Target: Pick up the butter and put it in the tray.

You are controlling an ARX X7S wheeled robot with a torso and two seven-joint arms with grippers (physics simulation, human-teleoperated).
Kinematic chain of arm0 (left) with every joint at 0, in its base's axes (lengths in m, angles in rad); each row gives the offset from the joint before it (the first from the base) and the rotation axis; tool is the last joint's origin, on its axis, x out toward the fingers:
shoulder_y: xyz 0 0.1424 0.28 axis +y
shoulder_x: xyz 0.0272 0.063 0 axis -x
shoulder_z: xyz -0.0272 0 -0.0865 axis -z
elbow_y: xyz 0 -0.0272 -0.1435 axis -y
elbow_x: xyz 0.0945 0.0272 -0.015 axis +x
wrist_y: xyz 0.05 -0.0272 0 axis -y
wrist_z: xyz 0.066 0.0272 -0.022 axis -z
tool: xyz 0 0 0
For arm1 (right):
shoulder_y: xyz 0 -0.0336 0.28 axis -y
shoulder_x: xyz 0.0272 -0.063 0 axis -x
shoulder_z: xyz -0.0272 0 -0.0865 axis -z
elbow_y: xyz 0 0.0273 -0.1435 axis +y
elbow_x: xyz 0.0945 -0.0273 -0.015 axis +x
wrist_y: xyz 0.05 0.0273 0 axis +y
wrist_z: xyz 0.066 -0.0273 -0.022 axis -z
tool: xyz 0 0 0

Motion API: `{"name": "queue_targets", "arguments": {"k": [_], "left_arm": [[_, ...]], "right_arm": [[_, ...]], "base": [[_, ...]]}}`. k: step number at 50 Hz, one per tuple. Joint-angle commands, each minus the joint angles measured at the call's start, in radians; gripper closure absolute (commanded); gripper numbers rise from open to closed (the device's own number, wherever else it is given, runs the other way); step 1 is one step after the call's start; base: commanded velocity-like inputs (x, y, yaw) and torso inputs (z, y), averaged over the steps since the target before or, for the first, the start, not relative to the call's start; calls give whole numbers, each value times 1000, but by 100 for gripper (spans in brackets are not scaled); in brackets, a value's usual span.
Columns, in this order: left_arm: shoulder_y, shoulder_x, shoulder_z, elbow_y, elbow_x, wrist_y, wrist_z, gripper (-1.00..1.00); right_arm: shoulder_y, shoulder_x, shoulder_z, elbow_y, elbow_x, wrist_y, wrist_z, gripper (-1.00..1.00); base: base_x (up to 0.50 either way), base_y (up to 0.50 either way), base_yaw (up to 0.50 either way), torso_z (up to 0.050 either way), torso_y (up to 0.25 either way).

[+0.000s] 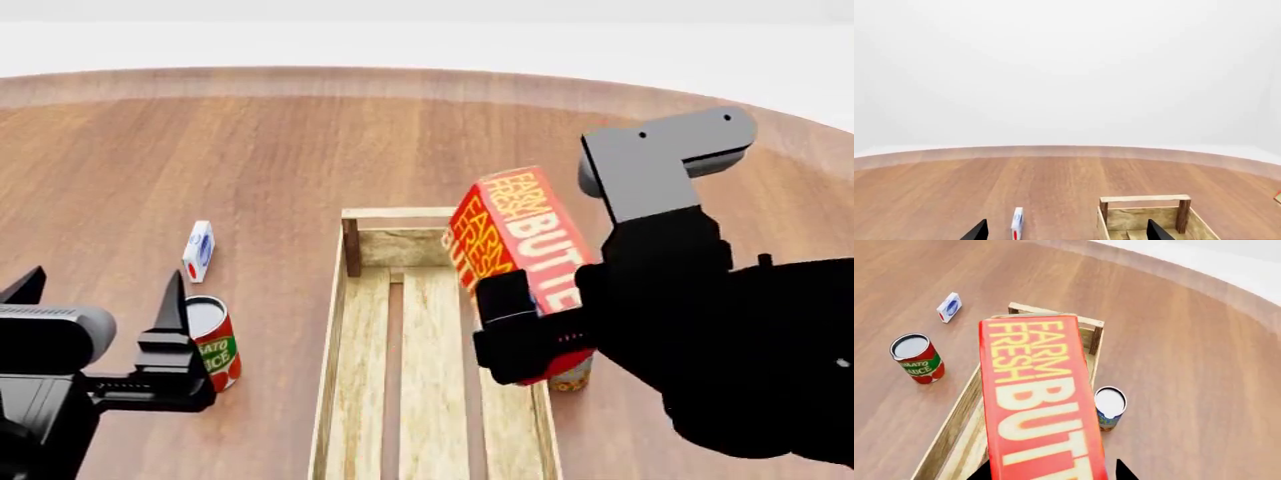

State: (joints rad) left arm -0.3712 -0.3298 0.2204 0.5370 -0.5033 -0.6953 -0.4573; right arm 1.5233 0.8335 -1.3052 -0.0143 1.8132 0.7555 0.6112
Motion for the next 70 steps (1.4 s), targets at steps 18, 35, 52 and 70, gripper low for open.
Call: {"name": "queue_targets", "arguments": {"k": [18, 35, 52, 70], "left_arm": [[4, 17, -3, 14, 12, 12, 8, -100], [3, 13, 6, 23, 5, 9, 1, -100], [4, 7, 0, 17, -6, 15, 1, -100], [6, 1, -5, 8, -16, 24, -1, -100]], "right_arm": [[-7, -536, -19, 876, -463, -344, -323, 100], [-39, -790, 32, 1323, -597, -435, -556, 100], [-123, -833, 257, 1323, -842, -391, -629, 100], [-160, -833, 41, 1323, -635, -405, -645, 100]], "base": [[0, 0, 0, 0, 1], [0, 0, 0, 0, 1], [0, 0, 0, 1, 1], [0, 0, 0, 0, 1]]}}
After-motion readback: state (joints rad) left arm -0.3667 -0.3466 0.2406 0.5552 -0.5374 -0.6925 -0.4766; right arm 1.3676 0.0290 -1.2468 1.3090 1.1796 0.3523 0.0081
